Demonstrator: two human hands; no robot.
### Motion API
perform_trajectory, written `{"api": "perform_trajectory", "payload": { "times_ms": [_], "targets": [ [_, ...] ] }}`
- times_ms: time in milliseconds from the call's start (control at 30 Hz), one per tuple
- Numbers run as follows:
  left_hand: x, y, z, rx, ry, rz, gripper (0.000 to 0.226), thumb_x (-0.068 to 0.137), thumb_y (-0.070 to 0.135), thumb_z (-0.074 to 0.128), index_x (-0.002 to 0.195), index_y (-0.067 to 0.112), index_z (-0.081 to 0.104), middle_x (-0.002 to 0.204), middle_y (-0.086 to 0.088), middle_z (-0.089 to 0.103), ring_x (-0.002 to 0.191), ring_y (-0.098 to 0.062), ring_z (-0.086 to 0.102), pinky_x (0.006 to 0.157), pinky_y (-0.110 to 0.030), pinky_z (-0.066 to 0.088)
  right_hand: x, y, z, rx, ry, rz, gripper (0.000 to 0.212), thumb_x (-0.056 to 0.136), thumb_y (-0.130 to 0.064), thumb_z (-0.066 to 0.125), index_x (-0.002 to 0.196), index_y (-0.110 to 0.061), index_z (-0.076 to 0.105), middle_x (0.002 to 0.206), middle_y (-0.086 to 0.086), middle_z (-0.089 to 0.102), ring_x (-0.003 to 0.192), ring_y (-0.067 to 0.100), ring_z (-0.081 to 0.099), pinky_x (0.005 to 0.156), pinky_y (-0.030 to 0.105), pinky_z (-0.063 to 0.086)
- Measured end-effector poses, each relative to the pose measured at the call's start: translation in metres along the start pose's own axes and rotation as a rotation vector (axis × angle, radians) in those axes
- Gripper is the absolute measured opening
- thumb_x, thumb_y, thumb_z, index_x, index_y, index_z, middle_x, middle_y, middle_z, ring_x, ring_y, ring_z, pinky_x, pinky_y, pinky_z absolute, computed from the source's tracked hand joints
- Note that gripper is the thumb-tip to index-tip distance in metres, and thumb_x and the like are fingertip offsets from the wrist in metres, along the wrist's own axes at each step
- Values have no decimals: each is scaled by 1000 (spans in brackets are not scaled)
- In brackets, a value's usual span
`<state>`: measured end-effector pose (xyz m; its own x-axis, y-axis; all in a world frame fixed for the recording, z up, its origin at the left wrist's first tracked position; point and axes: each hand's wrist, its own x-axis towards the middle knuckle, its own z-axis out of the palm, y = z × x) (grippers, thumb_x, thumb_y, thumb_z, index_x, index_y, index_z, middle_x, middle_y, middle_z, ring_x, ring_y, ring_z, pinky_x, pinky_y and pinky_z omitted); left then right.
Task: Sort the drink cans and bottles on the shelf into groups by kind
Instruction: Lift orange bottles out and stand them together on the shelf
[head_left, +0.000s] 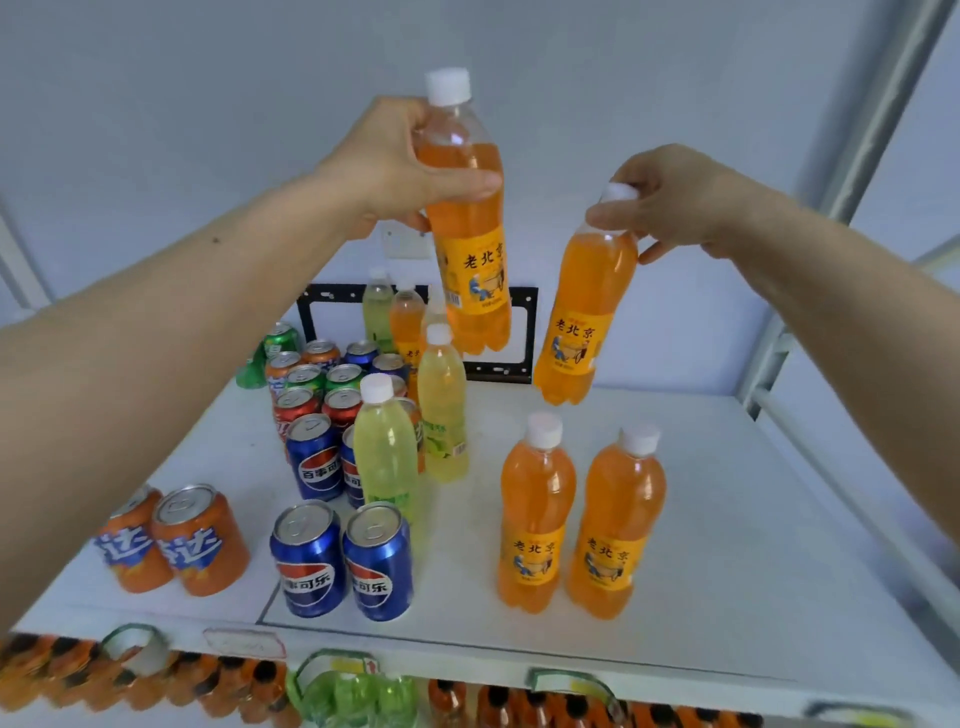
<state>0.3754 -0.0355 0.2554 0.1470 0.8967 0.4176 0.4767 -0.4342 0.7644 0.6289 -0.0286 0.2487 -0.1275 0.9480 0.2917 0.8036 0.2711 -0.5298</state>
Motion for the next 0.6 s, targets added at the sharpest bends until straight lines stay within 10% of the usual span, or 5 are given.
{"api": "perform_trajectory", "payload": {
  "times_ms": [600],
  "targets": [
    [-6, -133, 166, -12, -267, -193, 54, 63, 31, 89, 110, 26, 65, 106, 8, 69, 100, -11, 65, 89, -41, 55, -22, 107, 89, -7, -161, 149, 30, 86, -33, 70, 106, -15, 58, 101, 1, 53, 93, 23, 58, 78, 39, 58]
  ]
}}
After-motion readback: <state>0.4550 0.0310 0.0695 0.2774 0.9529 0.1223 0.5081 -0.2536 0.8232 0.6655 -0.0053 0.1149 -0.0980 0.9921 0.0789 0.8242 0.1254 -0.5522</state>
